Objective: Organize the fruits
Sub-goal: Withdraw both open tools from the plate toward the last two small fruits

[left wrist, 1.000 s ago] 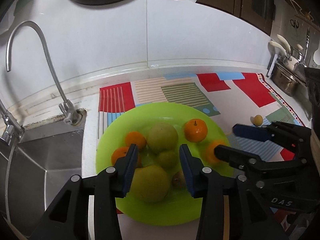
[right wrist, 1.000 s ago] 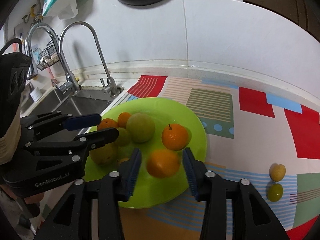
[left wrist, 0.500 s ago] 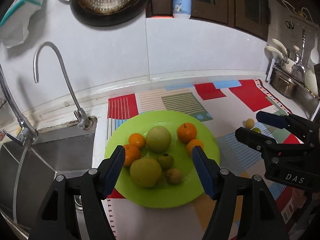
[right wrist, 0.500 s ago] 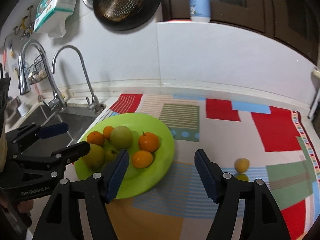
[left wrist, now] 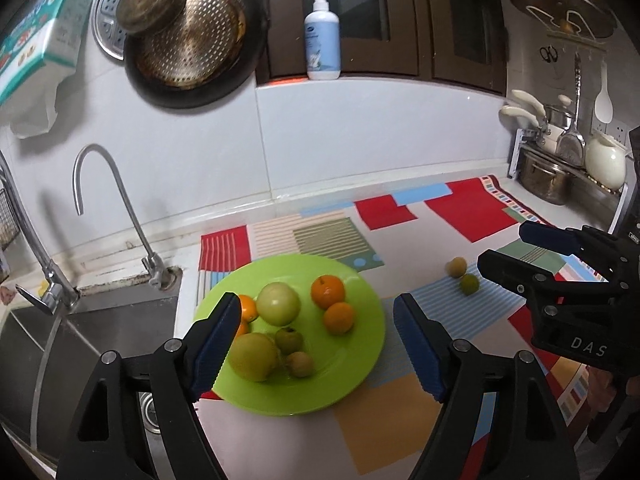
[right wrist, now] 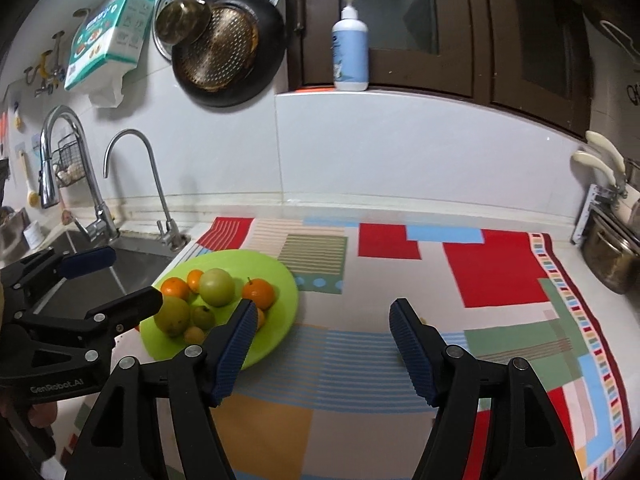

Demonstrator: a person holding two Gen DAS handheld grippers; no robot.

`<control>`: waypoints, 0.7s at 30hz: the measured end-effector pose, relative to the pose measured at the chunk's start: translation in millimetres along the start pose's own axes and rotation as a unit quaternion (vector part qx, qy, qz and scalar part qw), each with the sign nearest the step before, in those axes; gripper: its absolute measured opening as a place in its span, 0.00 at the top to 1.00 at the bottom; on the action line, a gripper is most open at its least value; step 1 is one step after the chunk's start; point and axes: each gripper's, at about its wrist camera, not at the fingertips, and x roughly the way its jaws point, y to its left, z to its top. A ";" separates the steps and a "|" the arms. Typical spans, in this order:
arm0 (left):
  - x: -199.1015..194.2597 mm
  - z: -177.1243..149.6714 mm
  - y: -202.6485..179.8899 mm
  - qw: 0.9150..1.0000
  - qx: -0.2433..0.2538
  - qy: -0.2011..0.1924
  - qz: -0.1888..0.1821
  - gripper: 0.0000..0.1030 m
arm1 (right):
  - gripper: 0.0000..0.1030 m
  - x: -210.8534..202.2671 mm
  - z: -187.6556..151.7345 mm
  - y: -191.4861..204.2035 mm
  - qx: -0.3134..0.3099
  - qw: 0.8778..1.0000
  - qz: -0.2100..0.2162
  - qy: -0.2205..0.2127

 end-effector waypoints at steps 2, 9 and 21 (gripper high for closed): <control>-1.5 1.8 -7.2 1.000 -0.002 -0.002 0.000 0.24 | 0.33 -3.7 0.1 -7.0 0.000 1.000 -0.001 -0.002; -0.8 5.4 -34.1 1.000 -0.008 -0.005 -0.007 0.24 | 0.33 -14.7 0.7 -32.2 0.001 1.000 -0.006 -0.008; 12.1 6.5 -86.9 1.000 -0.014 -0.004 -0.002 0.24 | 0.33 -19.5 -10.3 -84.7 -0.005 1.000 -0.005 -0.001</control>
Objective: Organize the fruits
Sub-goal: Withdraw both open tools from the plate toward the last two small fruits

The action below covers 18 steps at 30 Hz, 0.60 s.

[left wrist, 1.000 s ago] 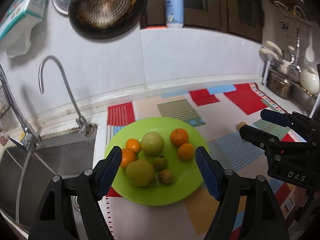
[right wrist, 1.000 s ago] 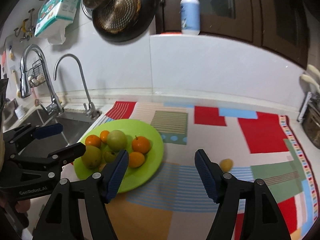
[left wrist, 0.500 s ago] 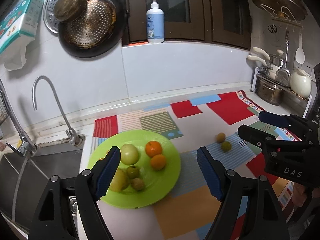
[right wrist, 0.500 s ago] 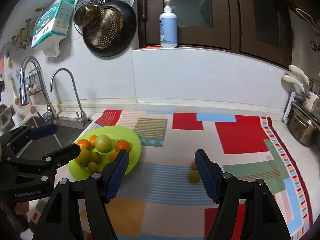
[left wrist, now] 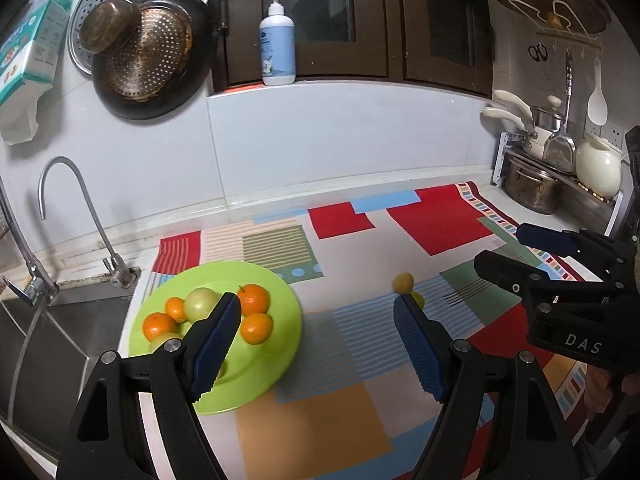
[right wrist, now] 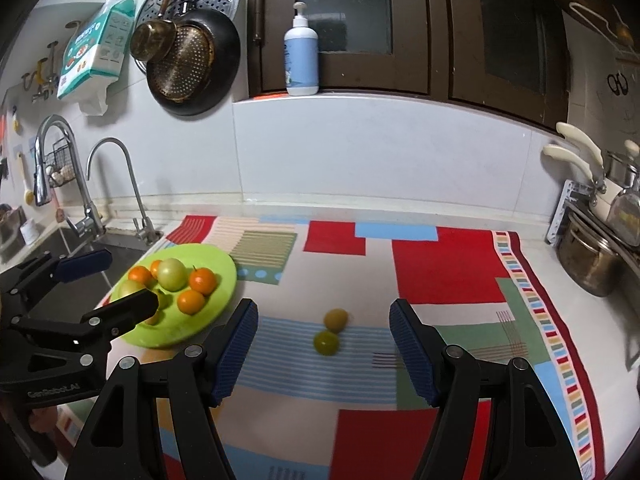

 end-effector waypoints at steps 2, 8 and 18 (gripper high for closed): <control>7.1 -1.1 -6.0 1.000 -0.003 0.005 0.000 0.24 | 0.33 5.2 -2.3 -6.9 -0.001 1.000 0.006 0.006; 31.9 -2.9 -11.9 1.000 -0.014 0.025 0.002 0.24 | 0.33 28.8 -10.3 -19.6 0.005 0.999 0.029 0.033; 68.1 -10.0 -4.3 0.998 -0.015 0.060 0.005 0.24 | 0.43 84.4 -20.5 -18.9 0.005 0.996 0.046 0.083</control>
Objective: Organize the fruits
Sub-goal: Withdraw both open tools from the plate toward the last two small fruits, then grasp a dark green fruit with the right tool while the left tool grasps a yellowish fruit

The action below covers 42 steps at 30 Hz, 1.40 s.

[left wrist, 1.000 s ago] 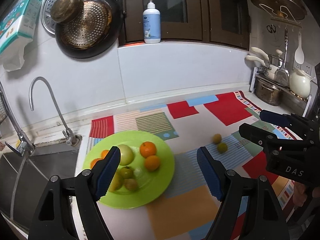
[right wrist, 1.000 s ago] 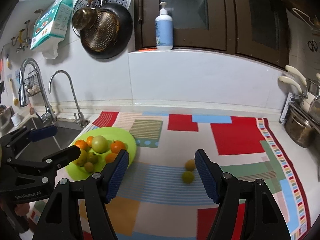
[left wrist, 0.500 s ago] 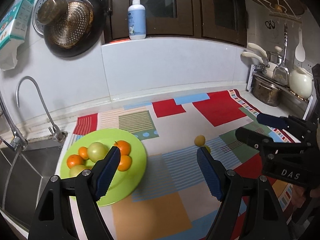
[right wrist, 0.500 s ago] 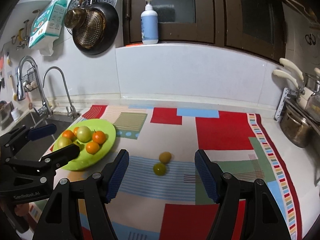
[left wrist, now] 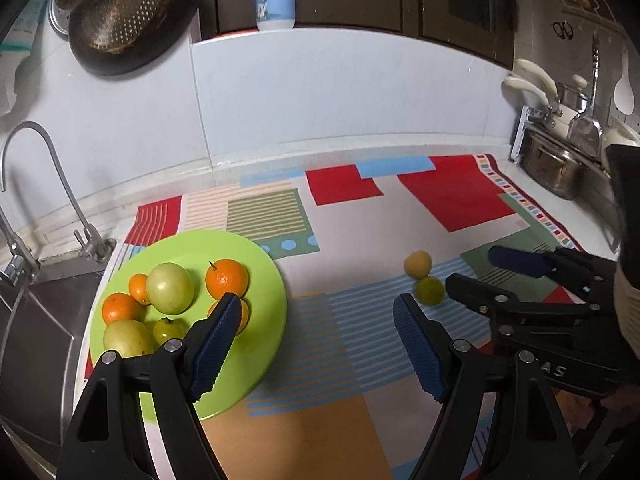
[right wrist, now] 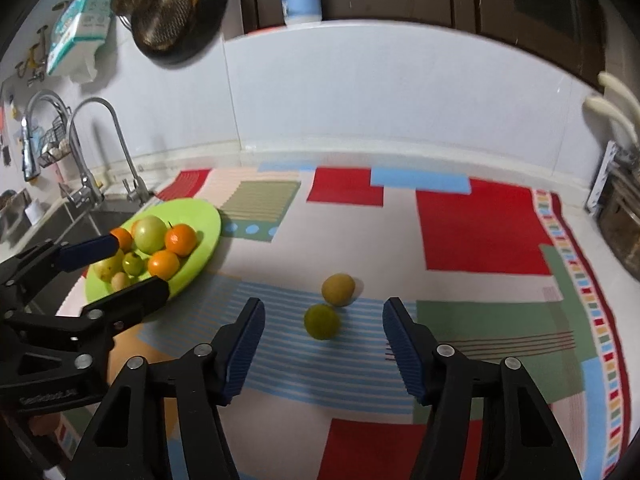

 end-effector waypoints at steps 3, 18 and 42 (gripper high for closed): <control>12.2 -1.0 1.5 1.000 0.002 0.011 -0.003 0.24 | 0.50 20.7 -2.5 -2.7 0.013 1.000 0.007 0.026; 56.4 -4.8 -1.4 0.998 0.018 0.055 -0.014 0.24 | 0.62 59.3 -7.9 -8.3 0.025 0.998 0.016 0.063; 47.8 7.7 -31.7 0.998 0.033 0.035 -0.037 0.25 | 0.72 21.3 -8.1 -26.8 0.033 0.999 -0.003 0.033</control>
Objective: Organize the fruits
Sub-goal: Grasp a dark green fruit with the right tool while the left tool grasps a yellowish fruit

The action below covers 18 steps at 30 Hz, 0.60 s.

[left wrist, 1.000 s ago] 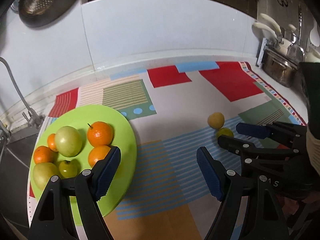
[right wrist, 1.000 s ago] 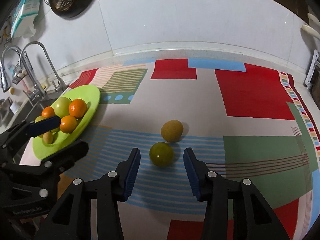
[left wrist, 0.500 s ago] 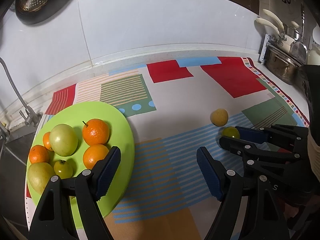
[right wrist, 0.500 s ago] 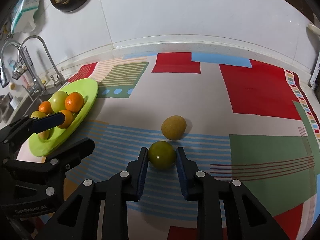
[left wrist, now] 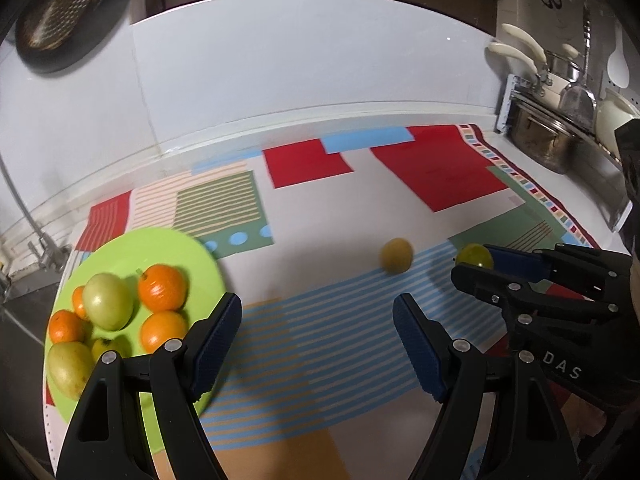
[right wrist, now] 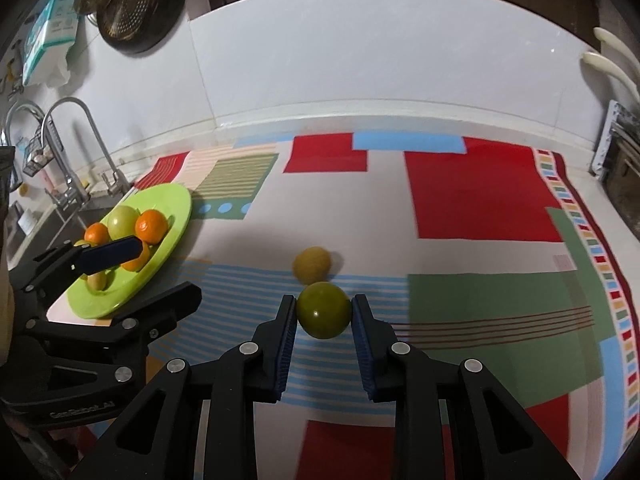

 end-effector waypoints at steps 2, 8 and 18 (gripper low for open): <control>4.2 3.8 -7.5 1.000 0.006 0.000 -0.007 0.25 | 0.72 -3.8 0.5 -6.3 0.002 1.000 -0.005 -0.004; 23.4 15.9 -28.2 0.999 0.014 0.008 -0.033 0.27 | 0.72 -11.0 0.2 -30.4 0.016 1.000 -0.018 -0.009; 62.7 26.9 -52.8 0.998 0.017 0.037 -0.044 0.42 | 0.72 -8.2 3.2 -62.0 0.033 0.999 -0.030 -0.011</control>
